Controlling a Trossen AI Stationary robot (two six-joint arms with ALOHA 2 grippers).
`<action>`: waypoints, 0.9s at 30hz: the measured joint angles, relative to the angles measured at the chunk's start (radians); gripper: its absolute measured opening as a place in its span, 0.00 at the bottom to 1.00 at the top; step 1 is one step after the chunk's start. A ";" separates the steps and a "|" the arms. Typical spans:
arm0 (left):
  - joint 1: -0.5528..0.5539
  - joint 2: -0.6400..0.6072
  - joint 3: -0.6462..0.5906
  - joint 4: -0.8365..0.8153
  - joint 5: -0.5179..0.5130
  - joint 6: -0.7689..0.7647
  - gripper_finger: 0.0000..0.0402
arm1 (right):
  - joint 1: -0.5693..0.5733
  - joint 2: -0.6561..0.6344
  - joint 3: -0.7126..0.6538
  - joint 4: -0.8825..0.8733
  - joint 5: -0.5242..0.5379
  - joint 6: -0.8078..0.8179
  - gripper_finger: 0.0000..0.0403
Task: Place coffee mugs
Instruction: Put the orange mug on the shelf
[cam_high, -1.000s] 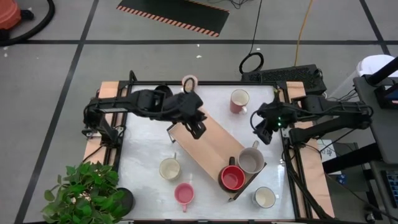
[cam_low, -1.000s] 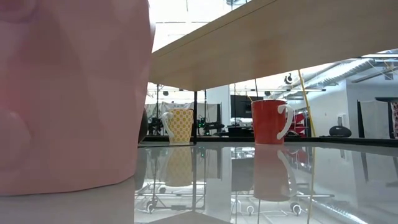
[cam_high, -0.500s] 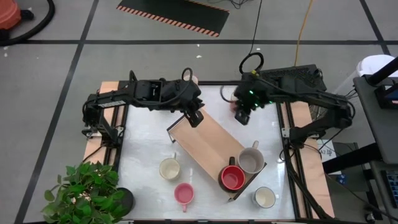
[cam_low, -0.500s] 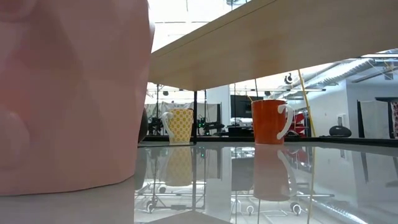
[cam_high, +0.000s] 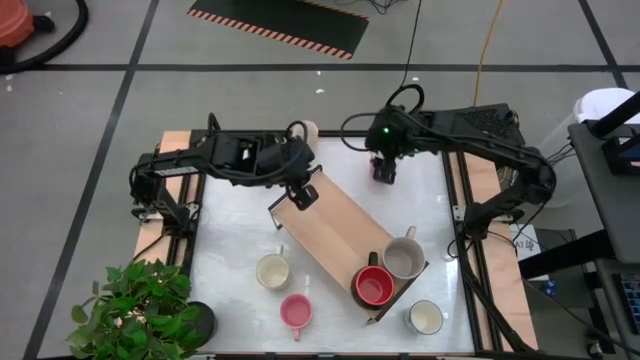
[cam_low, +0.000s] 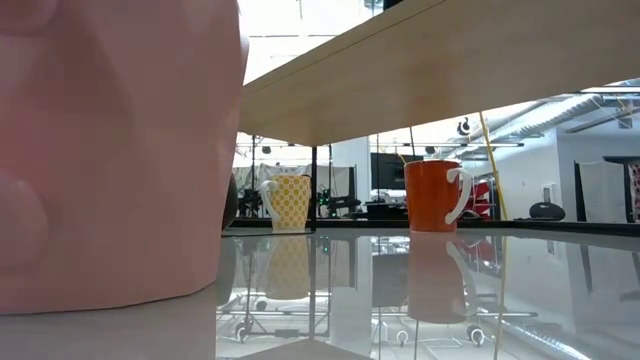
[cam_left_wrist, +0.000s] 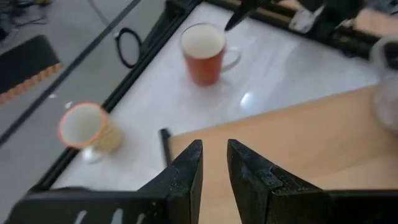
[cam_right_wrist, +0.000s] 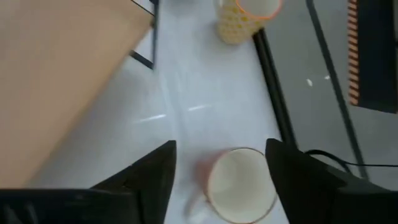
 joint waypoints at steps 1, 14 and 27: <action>-0.004 0.000 0.000 -0.013 -0.005 0.000 0.20 | -0.011 0.001 -0.008 0.006 0.006 -0.014 0.60; -0.018 0.000 0.000 -0.158 -0.030 0.098 0.20 | -0.097 0.003 -0.172 0.067 -0.070 0.063 0.63; 0.018 -0.153 -0.090 -0.088 -0.031 0.088 0.20 | -0.149 0.003 -0.383 0.283 -0.123 0.028 0.63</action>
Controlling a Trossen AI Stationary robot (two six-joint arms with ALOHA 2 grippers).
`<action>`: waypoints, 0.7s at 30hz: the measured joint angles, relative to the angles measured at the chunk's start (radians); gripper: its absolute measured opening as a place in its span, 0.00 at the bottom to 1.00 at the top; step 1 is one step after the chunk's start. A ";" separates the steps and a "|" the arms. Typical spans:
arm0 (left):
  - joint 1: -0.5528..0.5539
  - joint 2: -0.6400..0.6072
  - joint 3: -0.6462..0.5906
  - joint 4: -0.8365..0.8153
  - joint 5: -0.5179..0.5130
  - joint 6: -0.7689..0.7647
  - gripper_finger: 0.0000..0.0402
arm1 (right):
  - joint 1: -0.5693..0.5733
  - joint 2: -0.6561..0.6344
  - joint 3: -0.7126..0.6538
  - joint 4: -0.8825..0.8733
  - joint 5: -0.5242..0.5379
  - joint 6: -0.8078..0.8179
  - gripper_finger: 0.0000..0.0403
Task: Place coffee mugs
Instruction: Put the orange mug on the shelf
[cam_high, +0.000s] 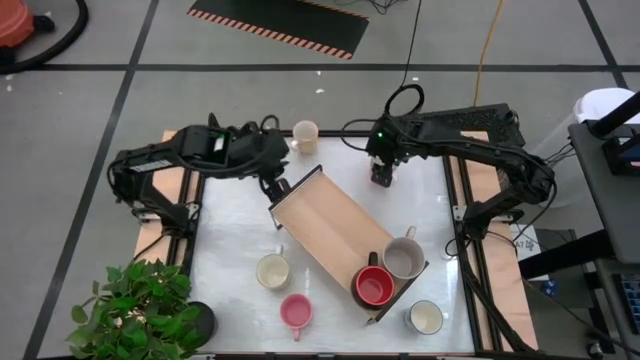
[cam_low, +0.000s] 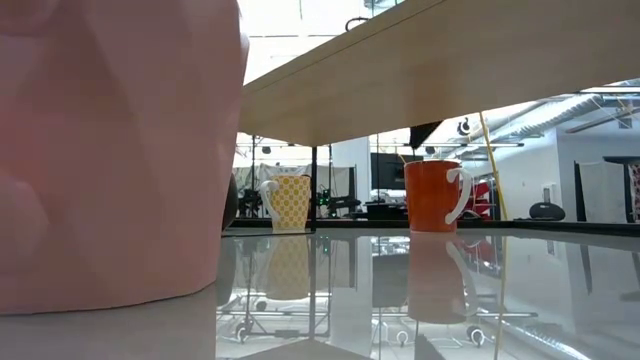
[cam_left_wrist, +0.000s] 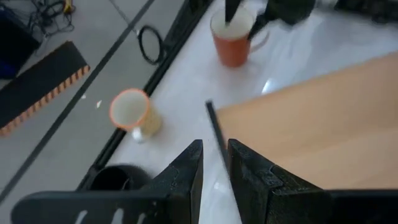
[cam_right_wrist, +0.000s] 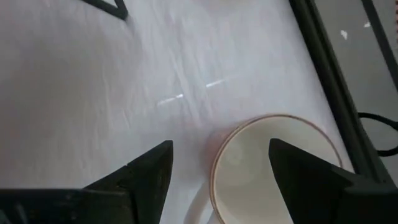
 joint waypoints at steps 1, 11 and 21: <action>-0.006 -0.025 -0.039 0.038 0.000 -0.012 0.20 | -0.003 0.000 -0.015 0.006 0.000 -0.003 0.63; -0.127 -0.181 -0.392 0.278 0.008 -0.244 0.20 | -0.004 0.000 -0.145 0.054 0.019 -0.003 0.62; -0.213 -0.181 -0.431 0.339 -0.008 -0.325 0.20 | -0.004 0.004 -0.168 0.121 0.084 -0.070 0.43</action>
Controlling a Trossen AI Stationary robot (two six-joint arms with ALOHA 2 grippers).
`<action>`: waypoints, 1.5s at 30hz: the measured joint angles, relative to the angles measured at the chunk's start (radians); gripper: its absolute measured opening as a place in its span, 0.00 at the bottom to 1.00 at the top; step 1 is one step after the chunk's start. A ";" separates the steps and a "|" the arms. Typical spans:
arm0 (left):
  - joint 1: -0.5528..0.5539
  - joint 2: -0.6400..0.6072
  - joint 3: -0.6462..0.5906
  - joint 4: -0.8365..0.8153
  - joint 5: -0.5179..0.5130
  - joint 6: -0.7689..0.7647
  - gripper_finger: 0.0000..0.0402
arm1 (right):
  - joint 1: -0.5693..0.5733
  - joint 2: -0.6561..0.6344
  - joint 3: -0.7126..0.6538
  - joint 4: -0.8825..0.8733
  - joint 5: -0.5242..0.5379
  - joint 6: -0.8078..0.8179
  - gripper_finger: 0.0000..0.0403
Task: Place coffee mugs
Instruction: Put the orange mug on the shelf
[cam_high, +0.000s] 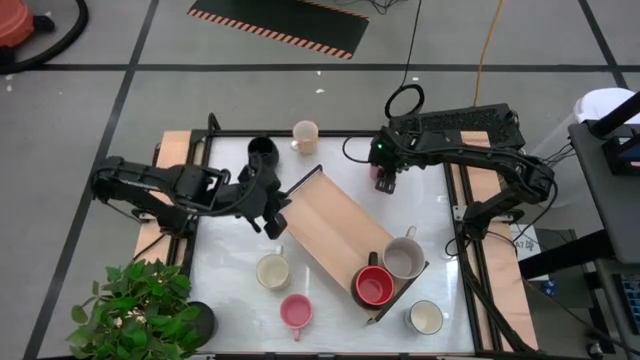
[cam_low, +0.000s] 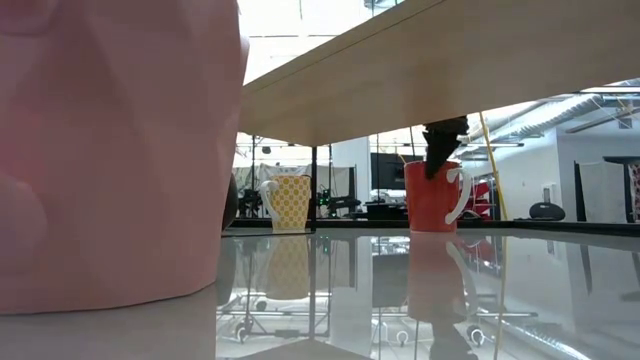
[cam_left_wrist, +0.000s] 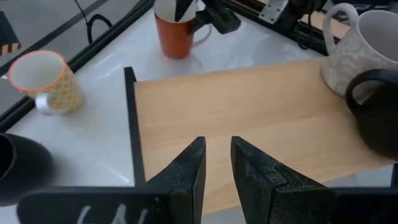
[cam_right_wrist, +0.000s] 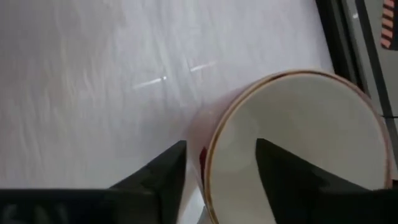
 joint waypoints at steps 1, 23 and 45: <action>0.000 0.000 -0.001 0.002 0.000 0.000 0.20 | 0.000 0.003 0.000 -0.002 -0.002 0.000 0.39; 0.018 0.000 -0.001 0.006 0.016 0.022 0.20 | 0.140 -0.113 0.300 -0.237 -0.028 0.011 0.03; 0.027 0.000 -0.001 0.005 0.018 0.090 0.20 | 0.502 -0.131 0.536 -0.535 -0.212 -0.339 0.03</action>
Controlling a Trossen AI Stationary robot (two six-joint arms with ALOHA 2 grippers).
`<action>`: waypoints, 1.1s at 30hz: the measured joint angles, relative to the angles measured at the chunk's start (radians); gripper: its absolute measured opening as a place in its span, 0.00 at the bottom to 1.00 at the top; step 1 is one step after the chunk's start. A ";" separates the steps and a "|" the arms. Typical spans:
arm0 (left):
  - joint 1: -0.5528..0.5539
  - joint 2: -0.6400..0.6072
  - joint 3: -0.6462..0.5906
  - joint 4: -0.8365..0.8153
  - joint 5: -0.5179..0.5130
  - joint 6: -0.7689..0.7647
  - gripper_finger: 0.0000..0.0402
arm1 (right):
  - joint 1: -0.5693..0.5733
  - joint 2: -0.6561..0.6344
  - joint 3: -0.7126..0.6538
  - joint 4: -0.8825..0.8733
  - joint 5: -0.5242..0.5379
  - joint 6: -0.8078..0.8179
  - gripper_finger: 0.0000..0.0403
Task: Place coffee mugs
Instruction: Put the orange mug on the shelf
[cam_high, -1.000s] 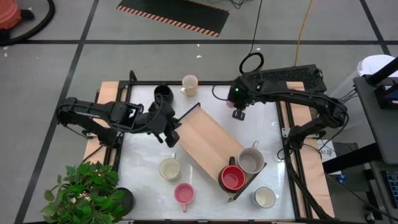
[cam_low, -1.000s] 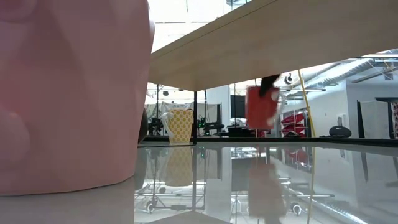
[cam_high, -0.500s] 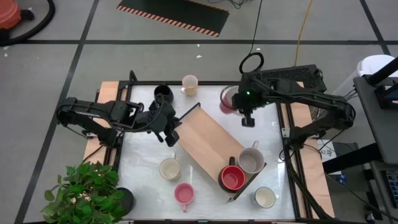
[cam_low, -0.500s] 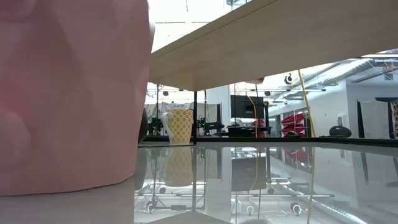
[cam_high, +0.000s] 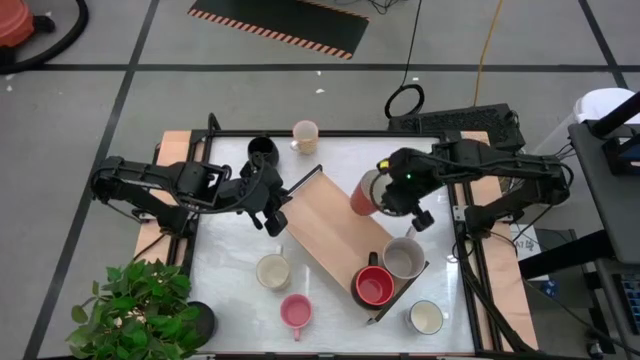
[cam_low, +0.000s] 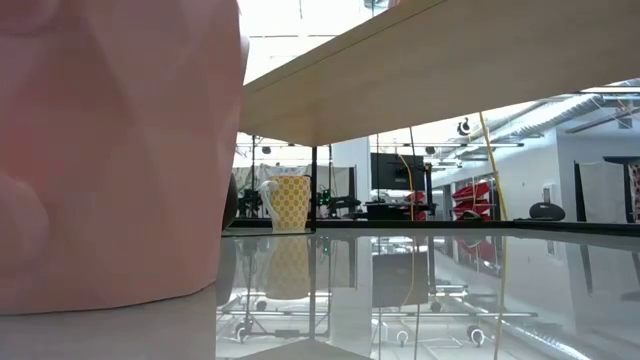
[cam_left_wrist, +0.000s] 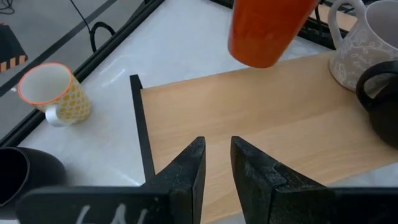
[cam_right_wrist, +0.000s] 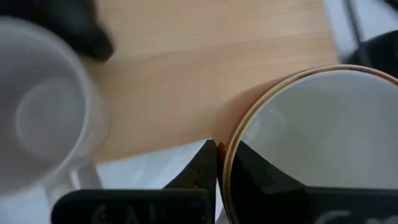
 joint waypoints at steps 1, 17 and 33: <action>0.000 0.000 0.000 0.000 0.004 0.000 0.20 | 0.009 0.003 0.000 -0.016 0.001 -0.026 0.03; 0.000 0.000 0.000 0.000 0.039 -0.021 0.20 | 0.148 0.015 0.000 -0.057 -0.001 -0.330 0.03; 0.000 0.000 0.000 0.000 0.039 0.010 0.20 | 0.169 0.027 0.000 -0.110 -0.028 -0.412 0.04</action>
